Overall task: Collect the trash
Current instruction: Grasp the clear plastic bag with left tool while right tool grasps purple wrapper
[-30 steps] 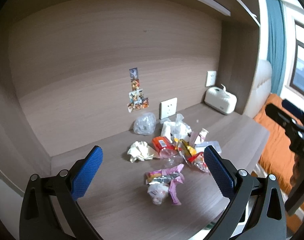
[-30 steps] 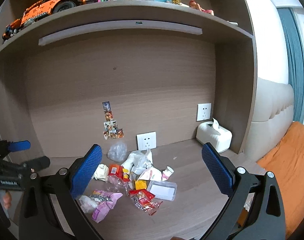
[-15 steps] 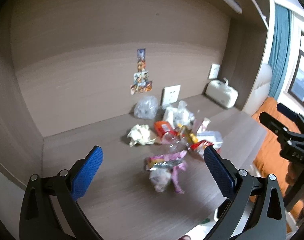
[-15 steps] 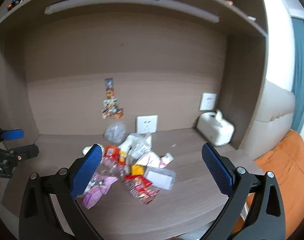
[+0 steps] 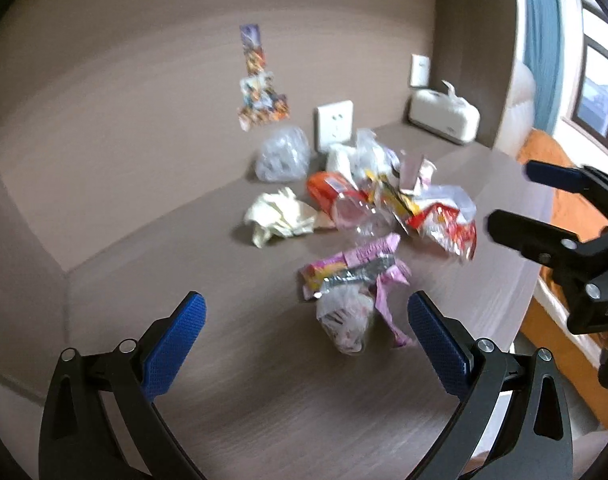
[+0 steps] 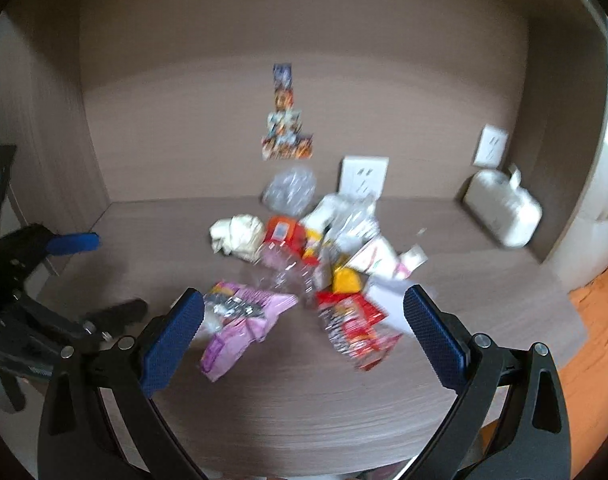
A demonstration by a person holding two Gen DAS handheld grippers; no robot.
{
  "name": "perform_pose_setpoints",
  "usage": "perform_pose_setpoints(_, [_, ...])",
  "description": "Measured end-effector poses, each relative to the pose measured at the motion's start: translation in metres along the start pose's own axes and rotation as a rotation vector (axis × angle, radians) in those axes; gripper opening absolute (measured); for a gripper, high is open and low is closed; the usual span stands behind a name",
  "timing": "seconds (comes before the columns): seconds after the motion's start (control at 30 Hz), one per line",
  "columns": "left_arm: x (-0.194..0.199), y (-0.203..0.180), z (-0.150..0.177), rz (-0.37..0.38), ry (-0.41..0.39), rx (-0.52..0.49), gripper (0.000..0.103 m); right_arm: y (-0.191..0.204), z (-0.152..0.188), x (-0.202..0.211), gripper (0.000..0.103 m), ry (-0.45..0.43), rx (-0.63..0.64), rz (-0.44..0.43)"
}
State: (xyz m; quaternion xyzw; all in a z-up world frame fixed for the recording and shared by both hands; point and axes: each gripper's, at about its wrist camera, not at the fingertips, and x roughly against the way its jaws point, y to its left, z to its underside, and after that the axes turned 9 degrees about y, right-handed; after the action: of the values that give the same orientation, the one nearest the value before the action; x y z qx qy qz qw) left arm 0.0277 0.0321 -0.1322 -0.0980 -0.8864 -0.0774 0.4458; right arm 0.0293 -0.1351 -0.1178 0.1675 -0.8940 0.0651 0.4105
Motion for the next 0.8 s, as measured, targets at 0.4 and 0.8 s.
perform_pose_setpoints(0.4, [-0.063, -0.003, 0.002, 0.132, 0.076, -0.129, 0.077, 0.014, 0.006, -0.084, 0.083, 0.15, -0.058, -0.066])
perform_pose_setpoints(0.8, [-0.093, -0.009, 0.001, 0.273, 0.136, -0.194, 0.041, 0.015, 0.011, -0.124, 0.012, 0.233, -0.091, -0.046])
